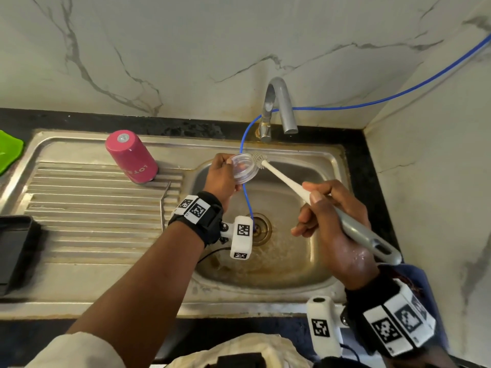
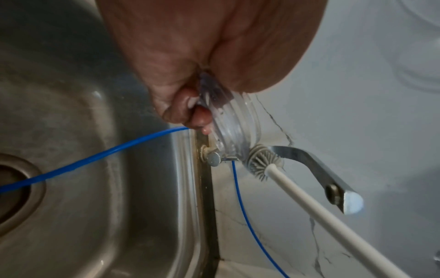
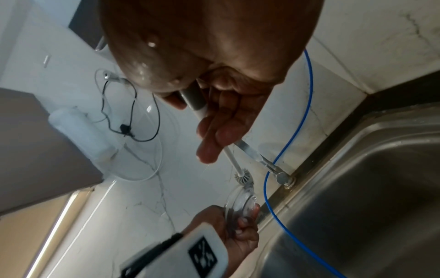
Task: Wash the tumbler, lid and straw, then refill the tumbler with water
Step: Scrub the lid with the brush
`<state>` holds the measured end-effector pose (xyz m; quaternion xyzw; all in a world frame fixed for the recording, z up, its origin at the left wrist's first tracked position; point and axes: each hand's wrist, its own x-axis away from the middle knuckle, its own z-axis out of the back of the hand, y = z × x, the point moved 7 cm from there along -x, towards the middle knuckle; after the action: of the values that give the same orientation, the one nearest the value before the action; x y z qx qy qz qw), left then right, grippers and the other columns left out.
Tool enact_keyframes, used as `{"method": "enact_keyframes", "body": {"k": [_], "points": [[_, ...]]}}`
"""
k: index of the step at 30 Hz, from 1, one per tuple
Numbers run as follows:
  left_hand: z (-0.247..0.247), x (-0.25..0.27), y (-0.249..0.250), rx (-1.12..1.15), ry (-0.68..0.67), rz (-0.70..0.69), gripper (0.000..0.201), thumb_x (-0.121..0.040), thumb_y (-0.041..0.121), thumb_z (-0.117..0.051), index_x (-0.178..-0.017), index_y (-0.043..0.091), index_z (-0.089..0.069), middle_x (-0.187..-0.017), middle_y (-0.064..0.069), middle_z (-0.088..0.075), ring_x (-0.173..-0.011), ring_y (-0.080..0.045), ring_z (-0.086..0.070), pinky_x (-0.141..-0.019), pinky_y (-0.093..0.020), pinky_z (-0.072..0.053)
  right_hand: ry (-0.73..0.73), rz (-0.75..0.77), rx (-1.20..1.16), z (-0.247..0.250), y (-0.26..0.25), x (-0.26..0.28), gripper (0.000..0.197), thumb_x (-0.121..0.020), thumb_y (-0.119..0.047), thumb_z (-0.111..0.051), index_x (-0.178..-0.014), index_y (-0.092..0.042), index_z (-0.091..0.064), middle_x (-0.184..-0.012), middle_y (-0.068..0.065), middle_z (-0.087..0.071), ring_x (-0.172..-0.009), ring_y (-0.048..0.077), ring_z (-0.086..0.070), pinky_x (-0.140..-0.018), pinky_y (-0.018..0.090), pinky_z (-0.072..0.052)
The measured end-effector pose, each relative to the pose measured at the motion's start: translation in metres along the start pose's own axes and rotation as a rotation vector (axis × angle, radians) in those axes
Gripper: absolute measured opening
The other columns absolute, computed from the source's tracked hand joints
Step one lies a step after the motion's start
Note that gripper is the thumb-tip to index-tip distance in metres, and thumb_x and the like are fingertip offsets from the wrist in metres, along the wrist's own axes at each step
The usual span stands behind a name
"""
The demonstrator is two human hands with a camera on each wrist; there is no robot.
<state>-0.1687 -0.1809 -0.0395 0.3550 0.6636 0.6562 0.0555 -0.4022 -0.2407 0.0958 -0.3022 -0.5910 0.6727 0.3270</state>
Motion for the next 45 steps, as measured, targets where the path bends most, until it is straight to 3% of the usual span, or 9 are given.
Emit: {"method": "enact_keyframes", "body": {"k": [8, 12, 16, 19, 21, 25, 36, 41, 45], "points": [[0.002, 0.005, 0.009, -0.035, -0.113, -0.127, 0.008, -0.110, 0.020, -0.052, -0.117, 0.020, -0.053, -0.099, -0.012, -0.066, -0.061, -0.013, -0.056, -0.047, -0.024, -0.041, 0.034, -0.072, -0.097, 0.015, 0.014, -0.013, 0.025, -0.112, -0.015, -0.046, -0.114, -0.009, -0.070, -0.069, 0.011, -0.067, -0.056, 0.032, -0.070, -0.054, 0.034, -0.053], [0.027, 0.002, -0.012, 0.115, 0.148, 0.069, 0.022, -0.104, 0.026, -0.065, -0.115, 0.015, -0.050, -0.091, -0.012, -0.067, -0.056, -0.019, -0.053, -0.045, -0.026, -0.040, 0.045, -0.067, -0.099, 0.011, 0.016, -0.003, 0.025, -0.111, -0.011, -0.046, -0.115, -0.003, -0.069, -0.068, 0.010, -0.065, -0.053, 0.029, -0.068, -0.052, 0.035, -0.052], [0.027, 0.002, -0.022, 0.245, 0.088, 0.202, 0.034, -0.108, 0.043, -0.053, -0.118, 0.011, -0.062, -0.082, -0.010, -0.058, -0.055, -0.017, -0.048, -0.046, -0.023, -0.040, 0.001, -0.024, -0.091, -0.006, 0.008, 0.008, 0.027, -0.101, -0.024, -0.053, -0.114, -0.005, -0.068, -0.068, 0.009, -0.066, -0.052, 0.030, -0.069, -0.050, 0.032, -0.053], [0.016, 0.009, -0.023, 0.449, 0.050, 0.355, 0.044, -0.110, 0.050, -0.045, -0.112, 0.010, -0.062, -0.088, -0.013, -0.065, -0.071, -0.022, -0.061, -0.064, -0.034, -0.056, -0.023, 0.022, -0.072, -0.014, 0.000, 0.013, 0.025, -0.101, -0.020, -0.053, -0.114, -0.004, -0.067, -0.069, 0.013, -0.065, -0.053, 0.032, -0.068, -0.050, 0.027, -0.053], [0.014, 0.008, -0.016, 0.475, 0.068, 0.312, 0.044, -0.111, 0.047, -0.041, -0.122, 0.009, -0.061, -0.096, -0.016, -0.069, -0.072, -0.024, -0.067, -0.064, -0.035, -0.060, -0.032, 0.058, -0.034, -0.017, -0.003, 0.015, 0.024, -0.102, -0.018, -0.053, -0.115, -0.004, -0.066, -0.071, 0.015, -0.066, -0.055, 0.033, -0.069, -0.053, 0.024, -0.054], [0.010, 0.005, -0.002, 0.244, 0.052, 0.145, 0.037, -0.115, 0.035, -0.031, -0.123, 0.011, -0.058, -0.083, -0.013, -0.063, -0.047, -0.014, -0.054, -0.042, -0.021, -0.038, -0.057, 0.130, 0.028, -0.022, -0.008, 0.013, 0.022, -0.104, -0.021, -0.055, -0.118, -0.008, -0.066, -0.074, 0.011, -0.067, -0.056, 0.027, -0.070, -0.055, 0.031, -0.058], [0.024, -0.007, 0.002, 0.094, 0.044, 0.089, 0.036, -0.114, 0.031, -0.038, -0.118, 0.005, -0.062, -0.096, -0.022, -0.064, -0.046, -0.016, -0.045, -0.040, -0.020, -0.029, -0.060, 0.068, -0.017, -0.019, 0.000, 0.011, 0.023, -0.102, -0.018, -0.053, -0.117, -0.007, -0.066, -0.071, 0.017, -0.066, -0.055, 0.033, -0.070, -0.054, 0.024, -0.054], [0.012, 0.003, 0.001, -0.050, -0.104, 0.014, 0.027, -0.111, 0.036, -0.049, -0.107, 0.020, -0.071, -0.085, -0.011, -0.064, -0.055, -0.017, -0.051, -0.044, -0.021, -0.035, -0.001, 0.046, -0.016, -0.009, 0.005, 0.004, 0.019, -0.101, -0.020, -0.052, -0.110, -0.010, -0.067, -0.068, 0.013, -0.066, -0.052, 0.031, -0.069, -0.051, 0.024, -0.053], [0.007, 0.002, 0.002, -0.112, -0.125, -0.012, 0.030, -0.109, 0.039, -0.053, -0.117, 0.016, -0.071, -0.078, -0.001, -0.065, -0.057, -0.014, -0.055, -0.046, -0.024, -0.040, -0.024, 0.044, -0.014, -0.009, 0.006, -0.001, 0.020, -0.102, -0.020, -0.053, -0.113, -0.010, -0.067, -0.070, 0.015, -0.066, -0.054, 0.034, -0.069, -0.052, 0.025, -0.053]]}}
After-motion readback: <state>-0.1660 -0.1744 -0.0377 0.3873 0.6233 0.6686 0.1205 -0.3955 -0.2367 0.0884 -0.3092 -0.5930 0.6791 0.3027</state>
